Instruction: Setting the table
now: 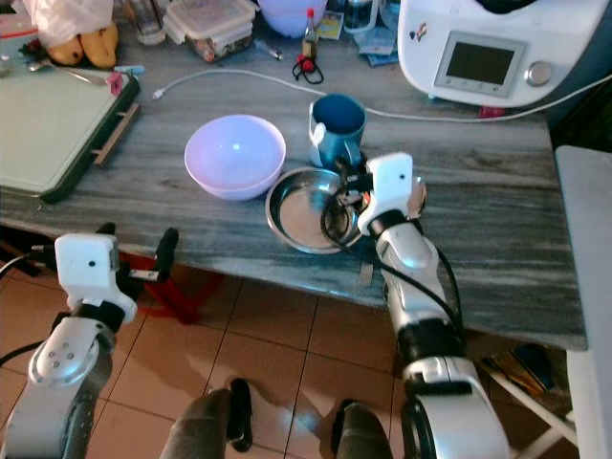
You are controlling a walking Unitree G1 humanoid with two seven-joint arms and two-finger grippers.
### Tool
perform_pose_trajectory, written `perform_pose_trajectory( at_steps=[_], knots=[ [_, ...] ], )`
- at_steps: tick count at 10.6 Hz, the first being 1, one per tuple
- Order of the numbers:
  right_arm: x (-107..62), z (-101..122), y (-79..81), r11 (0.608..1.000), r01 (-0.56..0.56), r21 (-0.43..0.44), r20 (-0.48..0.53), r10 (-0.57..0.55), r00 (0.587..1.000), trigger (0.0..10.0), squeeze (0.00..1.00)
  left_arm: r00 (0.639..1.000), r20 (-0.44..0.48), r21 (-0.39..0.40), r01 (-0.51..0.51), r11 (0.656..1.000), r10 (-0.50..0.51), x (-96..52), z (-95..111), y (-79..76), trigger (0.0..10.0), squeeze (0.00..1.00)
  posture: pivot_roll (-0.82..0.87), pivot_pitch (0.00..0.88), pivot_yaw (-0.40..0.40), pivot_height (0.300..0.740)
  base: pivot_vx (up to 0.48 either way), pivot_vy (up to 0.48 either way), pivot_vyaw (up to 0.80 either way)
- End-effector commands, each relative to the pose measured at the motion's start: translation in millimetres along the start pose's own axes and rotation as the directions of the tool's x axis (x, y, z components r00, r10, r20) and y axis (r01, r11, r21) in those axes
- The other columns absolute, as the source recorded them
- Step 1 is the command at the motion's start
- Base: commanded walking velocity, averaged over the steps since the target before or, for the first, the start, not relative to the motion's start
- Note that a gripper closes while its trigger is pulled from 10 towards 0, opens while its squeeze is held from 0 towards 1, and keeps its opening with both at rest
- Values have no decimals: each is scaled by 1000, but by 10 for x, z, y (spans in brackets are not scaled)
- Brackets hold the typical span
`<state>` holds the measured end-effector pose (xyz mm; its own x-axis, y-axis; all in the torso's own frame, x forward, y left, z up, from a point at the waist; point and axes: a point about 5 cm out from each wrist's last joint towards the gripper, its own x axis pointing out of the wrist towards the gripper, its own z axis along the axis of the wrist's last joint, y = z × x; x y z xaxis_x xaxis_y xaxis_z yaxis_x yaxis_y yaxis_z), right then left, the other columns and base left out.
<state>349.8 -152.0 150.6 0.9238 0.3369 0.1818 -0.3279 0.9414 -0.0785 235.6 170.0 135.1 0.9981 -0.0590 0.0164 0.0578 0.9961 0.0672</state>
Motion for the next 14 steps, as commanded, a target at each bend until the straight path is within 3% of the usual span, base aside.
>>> perform_pose_trajectory(
  at_steps=[1,4,10,12,14],
  knots=[
    [-67,-45,-26,1000,5,-9,-27,-5,1000,10000,1000,1000,-22,0,-7,1000,7,7,-55,0,10000,0,88,225,33,740,0,0,0],
    [-81,79,-169,995,73,-63,14,-72,997,10000,1000,1000,-24,-16,-5,1000,5,40,-74,-43,10000,0,72,214,23,740,0,0,0],
    [-31,375,-140,992,95,-78,110,-87,990,10000,1000,1000,-11,-27,-27,999,27,117,-84,-39,10000,0,56,191,13,740,0,0,0],
    [-106,468,-137,988,141,-65,149,-130,980,10000,1000,999,-16,-40,-36,999,36,122,-122,-62,10000,0,46,162,9,740,0,0,0],
    [-362,460,-55,975,211,-71,166,-197,966,10000,1000,996,-33,-46,-82,996,81,180,-197,-51,10000,0,27,96,0,740,0,0,0]
  ],
)
